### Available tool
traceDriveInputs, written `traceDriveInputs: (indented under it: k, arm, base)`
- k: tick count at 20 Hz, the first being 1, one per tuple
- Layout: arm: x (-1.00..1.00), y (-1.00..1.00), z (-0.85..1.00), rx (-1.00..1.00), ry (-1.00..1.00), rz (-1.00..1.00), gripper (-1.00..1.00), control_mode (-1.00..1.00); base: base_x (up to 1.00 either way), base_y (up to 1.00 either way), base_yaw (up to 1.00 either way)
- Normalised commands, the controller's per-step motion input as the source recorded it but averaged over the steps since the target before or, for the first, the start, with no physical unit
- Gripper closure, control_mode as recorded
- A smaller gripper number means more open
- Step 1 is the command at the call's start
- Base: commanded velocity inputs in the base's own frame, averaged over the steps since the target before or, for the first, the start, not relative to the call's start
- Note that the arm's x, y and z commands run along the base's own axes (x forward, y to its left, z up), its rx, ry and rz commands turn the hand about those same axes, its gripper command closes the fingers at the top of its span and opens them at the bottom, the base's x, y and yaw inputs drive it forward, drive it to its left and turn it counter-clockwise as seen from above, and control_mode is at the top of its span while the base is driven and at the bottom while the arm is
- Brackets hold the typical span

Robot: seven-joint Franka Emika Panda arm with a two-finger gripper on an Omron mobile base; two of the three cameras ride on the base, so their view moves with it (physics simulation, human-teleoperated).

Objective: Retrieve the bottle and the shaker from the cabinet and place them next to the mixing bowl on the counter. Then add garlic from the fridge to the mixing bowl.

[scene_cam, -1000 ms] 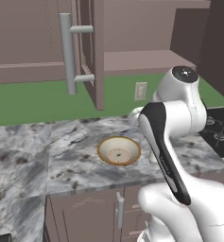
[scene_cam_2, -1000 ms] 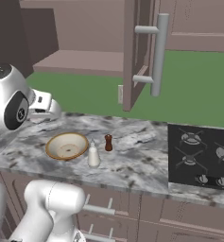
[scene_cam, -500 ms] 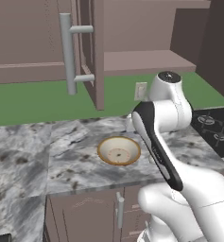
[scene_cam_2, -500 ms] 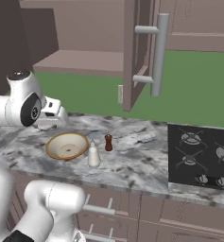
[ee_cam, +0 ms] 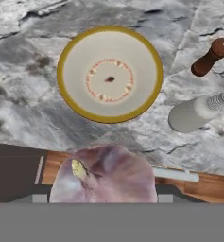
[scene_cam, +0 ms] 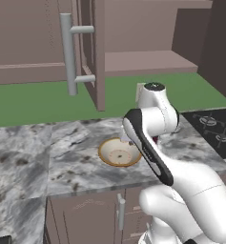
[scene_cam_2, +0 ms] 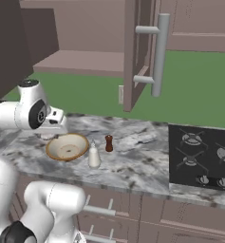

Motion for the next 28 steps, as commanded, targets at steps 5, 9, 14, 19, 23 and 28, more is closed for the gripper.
traceDriveInputs:
  k: [5, 9, 14, 19, 23, 28]
  arm:
    - [0.14, 0.07, -0.36, -0.03, 0.15, 0.0, 1.0, -1.0]
    - [0.16, 0.01, -0.31, -0.03, 0.15, 0.0, 1.0, -1.0]
    - [0.14, 0.0, -0.09, 0.0, 0.06, 0.0, 1.0, -1.0]
    - [0.16, 0.0, 0.0, 0.0, 0.0, 0.0, 1.0, -1.0]
    - [0.46, 0.0, 0.0, 0.0, 0.0, 0.0, 1.0, -1.0]
    - [0.37, 0.05, 0.0, 0.0, -0.05, 0.0, 1.0, -1.0]
  base:
    - [0.0, 0.0, 0.0]
    - [0.0, 0.0, 0.0]
    - [0.0, 0.0, 0.0]
    - [0.0, 0.0, 0.0]
    - [0.0, 0.0, 0.0]
    - [0.0, 0.0, 0.0]
